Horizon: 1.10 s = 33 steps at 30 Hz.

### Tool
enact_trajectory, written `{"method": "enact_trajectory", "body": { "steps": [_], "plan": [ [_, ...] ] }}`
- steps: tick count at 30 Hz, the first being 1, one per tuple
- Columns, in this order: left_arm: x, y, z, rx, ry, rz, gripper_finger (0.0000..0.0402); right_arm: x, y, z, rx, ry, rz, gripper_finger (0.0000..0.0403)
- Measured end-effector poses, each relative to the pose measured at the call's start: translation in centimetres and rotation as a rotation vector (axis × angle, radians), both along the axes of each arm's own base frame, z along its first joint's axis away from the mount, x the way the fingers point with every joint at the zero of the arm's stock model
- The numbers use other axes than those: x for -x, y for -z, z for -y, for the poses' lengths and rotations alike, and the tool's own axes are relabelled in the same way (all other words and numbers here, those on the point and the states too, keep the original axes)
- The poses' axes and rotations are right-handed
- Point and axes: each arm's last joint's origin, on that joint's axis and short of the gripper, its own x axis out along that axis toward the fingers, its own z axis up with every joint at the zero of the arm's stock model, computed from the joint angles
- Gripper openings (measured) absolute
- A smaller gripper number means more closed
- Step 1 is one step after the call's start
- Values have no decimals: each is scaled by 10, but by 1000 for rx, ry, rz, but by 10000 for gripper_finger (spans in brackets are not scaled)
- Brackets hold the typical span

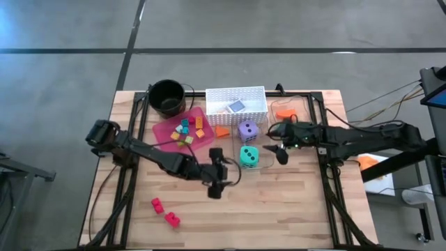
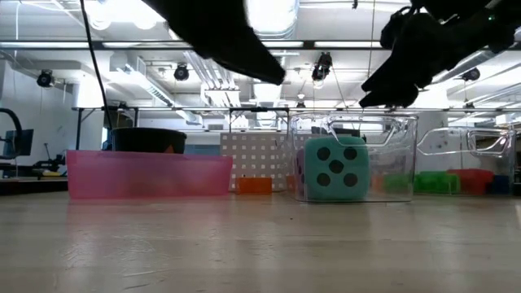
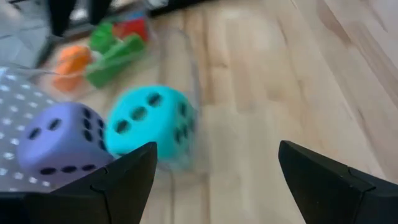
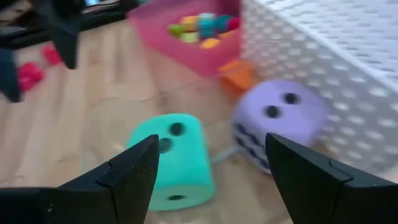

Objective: Pick & Place Toys
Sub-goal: Put the bottom large red game piece into the top transparent bin

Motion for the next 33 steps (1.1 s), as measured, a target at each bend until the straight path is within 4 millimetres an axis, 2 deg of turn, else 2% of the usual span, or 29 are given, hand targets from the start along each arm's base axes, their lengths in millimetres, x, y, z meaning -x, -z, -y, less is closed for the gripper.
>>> {"method": "enact_trajectory", "body": {
  "steps": [3,7,12,15,19,24,28,33],
  "plan": [
    [8,2,15,4,34,-36,338,-8,4,-2,10,-78,-1,293],
    [18,3,34,101,6,-74,338,-21,9,-1,43,-120,18,293],
    [36,9,53,211,-80,-200,338,-36,18,-2,57,-150,32,293],
    [47,13,64,284,-72,-287,338,-42,20,-3,49,-192,9,293],
    [64,18,82,344,18,-434,331,-50,12,-4,41,-237,29,293],
    [87,21,103,413,139,-616,302,-57,-1,-4,45,-247,68,293],
    [105,25,111,410,84,-732,281,-58,-4,-8,44,-264,79,293],
    [119,28,117,381,70,-798,277,-58,-4,-16,42,-297,77,293]
  ]
}}
